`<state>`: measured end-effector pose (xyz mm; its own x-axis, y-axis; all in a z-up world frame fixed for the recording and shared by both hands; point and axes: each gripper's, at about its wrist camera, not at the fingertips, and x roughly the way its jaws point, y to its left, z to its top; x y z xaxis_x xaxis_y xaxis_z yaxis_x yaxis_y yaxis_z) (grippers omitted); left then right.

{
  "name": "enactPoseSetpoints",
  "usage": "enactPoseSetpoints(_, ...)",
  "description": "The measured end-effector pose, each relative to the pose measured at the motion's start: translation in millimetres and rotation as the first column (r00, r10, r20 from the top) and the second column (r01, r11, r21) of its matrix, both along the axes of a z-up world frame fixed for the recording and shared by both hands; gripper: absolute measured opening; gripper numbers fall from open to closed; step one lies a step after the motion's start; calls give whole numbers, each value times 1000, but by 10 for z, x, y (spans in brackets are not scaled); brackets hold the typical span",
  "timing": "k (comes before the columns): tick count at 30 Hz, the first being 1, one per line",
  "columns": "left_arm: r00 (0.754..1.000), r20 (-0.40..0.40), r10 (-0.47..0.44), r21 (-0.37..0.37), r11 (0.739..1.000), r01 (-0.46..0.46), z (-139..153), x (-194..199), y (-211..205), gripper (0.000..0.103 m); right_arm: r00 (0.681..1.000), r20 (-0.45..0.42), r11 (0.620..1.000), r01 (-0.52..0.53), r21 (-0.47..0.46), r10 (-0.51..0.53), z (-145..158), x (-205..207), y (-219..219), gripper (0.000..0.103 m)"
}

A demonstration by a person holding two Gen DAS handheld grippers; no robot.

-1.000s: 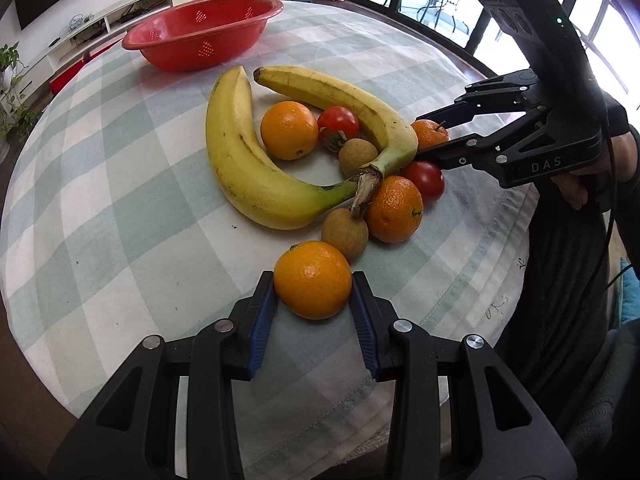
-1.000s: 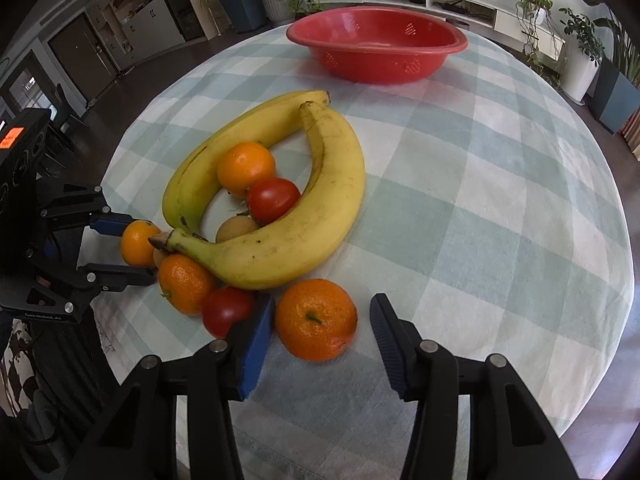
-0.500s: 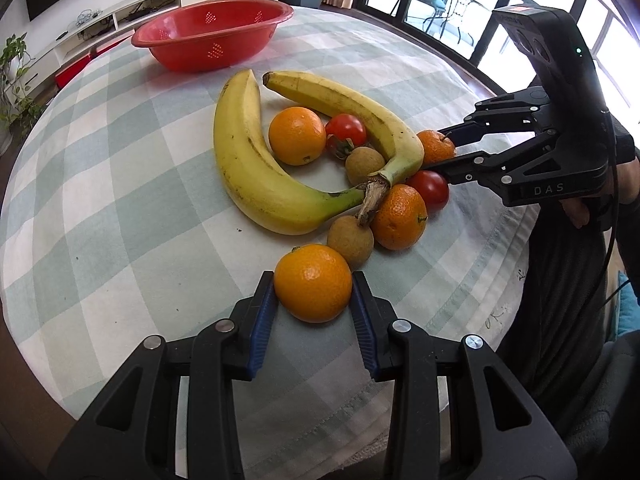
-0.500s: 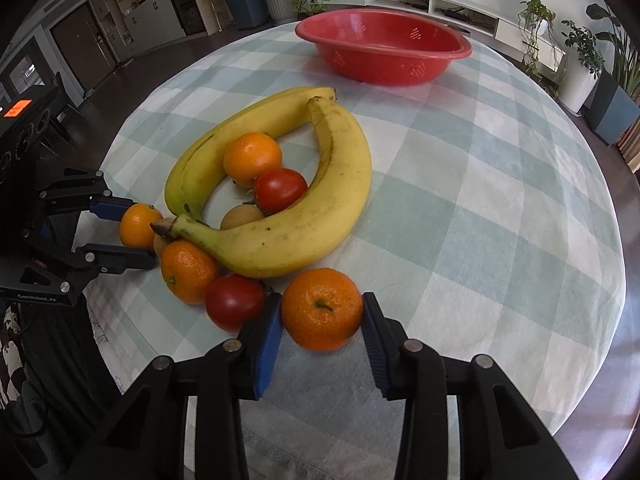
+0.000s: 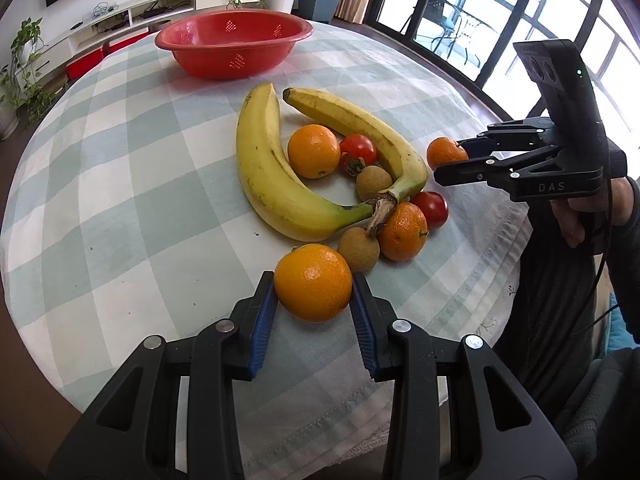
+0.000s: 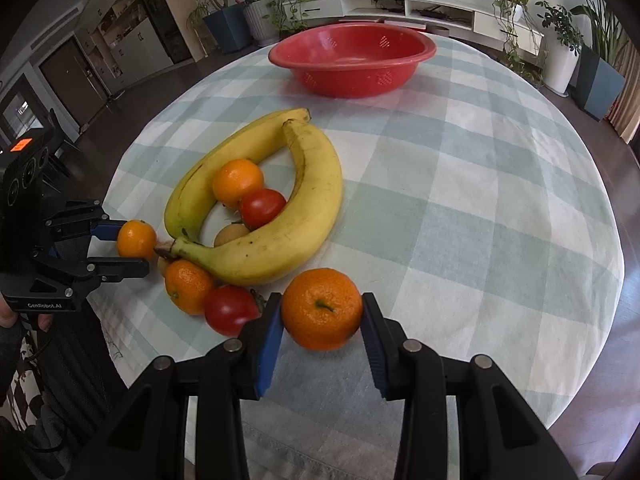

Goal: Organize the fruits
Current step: 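Carry both fruits into the red basin and open both tools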

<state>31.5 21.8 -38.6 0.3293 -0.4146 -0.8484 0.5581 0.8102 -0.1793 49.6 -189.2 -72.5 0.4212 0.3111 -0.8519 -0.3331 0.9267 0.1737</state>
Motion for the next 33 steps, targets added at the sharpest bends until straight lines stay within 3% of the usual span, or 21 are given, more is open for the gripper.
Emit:
enactPoseSetpoints(8,998,32,53,-42,998,-52,215,184,217,34,996,38,996,78,35,-79,171,138,-229,41)
enactPoseSetpoints(15,990,102,97,-87,992,-88,608,778,320,34,983,136,990,111,87,-122,554,432,-329,41)
enactPoseSetpoints(22,985,143,93,-79,993,-83,957,1549,110,34,970,192,980,119,156,-149,824,987,-245,41)
enactPoseSetpoints(33,987,125,100,6,995,-101,825,2517,-395,34,982,167,993,75,92,-90,719,1878,91,41)
